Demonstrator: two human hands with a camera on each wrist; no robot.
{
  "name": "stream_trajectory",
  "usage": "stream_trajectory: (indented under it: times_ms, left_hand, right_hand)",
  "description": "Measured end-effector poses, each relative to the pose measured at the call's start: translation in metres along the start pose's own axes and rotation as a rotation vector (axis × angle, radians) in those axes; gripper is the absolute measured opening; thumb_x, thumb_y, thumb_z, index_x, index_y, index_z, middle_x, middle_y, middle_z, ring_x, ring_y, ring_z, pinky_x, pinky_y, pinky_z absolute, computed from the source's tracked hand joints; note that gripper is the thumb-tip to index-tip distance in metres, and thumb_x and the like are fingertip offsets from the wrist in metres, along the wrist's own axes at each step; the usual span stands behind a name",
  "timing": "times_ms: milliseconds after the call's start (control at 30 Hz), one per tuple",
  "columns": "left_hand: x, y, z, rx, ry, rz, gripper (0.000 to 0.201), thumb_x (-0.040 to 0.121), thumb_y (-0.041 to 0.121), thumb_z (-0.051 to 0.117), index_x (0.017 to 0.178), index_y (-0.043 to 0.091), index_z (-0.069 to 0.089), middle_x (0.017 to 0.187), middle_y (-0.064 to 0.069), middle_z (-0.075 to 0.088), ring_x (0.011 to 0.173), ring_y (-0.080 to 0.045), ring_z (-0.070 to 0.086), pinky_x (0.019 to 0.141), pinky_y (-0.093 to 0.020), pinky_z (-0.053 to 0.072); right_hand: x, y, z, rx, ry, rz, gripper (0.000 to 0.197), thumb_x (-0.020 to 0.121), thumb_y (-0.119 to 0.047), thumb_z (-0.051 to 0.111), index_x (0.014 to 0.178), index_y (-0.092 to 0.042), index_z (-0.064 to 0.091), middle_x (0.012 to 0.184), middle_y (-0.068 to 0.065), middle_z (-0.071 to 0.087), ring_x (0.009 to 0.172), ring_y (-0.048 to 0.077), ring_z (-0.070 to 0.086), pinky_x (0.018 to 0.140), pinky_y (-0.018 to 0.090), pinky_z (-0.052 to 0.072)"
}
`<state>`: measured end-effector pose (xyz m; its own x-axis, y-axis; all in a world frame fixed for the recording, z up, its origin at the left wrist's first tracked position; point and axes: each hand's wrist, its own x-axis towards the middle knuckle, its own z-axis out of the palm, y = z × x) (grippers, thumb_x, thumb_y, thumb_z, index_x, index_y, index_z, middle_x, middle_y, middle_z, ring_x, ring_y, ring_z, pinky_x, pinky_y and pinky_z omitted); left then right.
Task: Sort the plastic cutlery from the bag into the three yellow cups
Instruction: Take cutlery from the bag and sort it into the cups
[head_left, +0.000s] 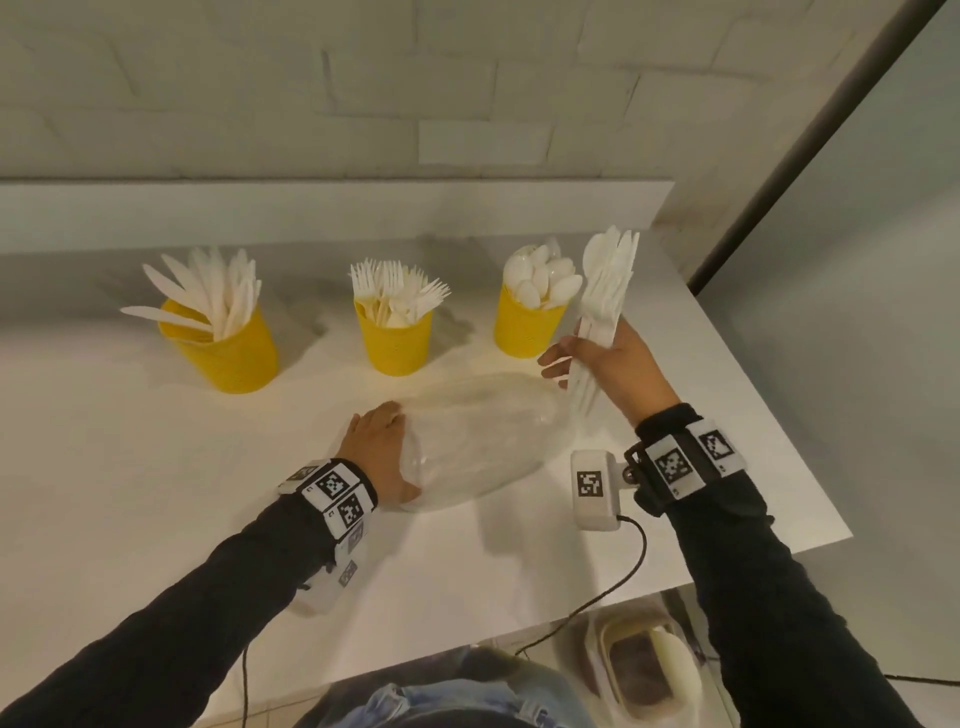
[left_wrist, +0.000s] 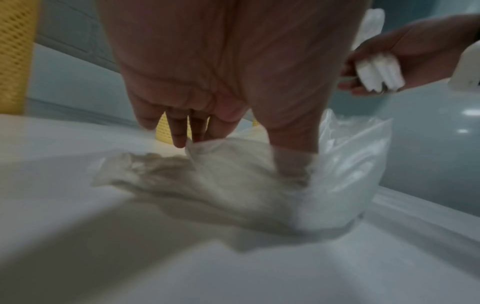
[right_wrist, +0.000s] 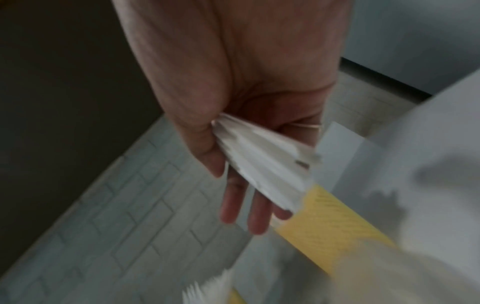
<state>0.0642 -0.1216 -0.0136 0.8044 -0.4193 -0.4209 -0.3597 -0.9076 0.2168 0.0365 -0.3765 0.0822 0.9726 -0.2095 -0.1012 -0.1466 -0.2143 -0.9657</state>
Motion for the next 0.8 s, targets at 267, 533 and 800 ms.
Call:
stream_trajectory:
  times_ms: [267,533,800]
  left_hand:
    - [-0.027,0.003,-0.03,-0.532,0.42,0.05,0.063,0.081,0.046,0.059,0.132,0.012,0.044,0.144,-0.008,0.028,0.137,-0.024,0.026,0.114,-0.032,0.016]
    - [-0.085,0.0,-0.089,-2.185,-0.17,0.104,0.055,0.091,0.053,0.028,0.116,0.015,0.058,0.107,-0.007,0.063,0.102,-0.022,0.056,0.096,-0.038,0.041]
    - [-0.11,-0.026,-0.068,-2.256,-0.074,-0.001,0.054,0.091,0.059,0.022,0.11,0.034,0.066,0.105,0.003,0.068,0.102,-0.019,0.055,0.109,-0.047,0.025]
  right_hand:
    - [-0.028,-0.055,0.05,0.472,-0.09,-0.195,0.017,0.091,0.005,0.048,0.082,-0.009,0.053,0.064,0.007,0.068,0.063,0.023,0.067,0.067,0.034,0.058]
    - [-0.042,-0.085,0.145,0.537,-0.26,-0.268,0.024,0.087,-0.014,0.058,0.066,-0.025,0.058,0.059,0.005,0.059,0.063,0.027,0.058,0.067,0.037,0.05]
    - [-0.057,-0.046,0.214,0.39,-0.272,-0.12,0.019,0.082,-0.02,0.064,0.073,-0.014,0.049,0.057,0.002,0.052,0.058,0.021,0.054,0.064,0.031,0.048]
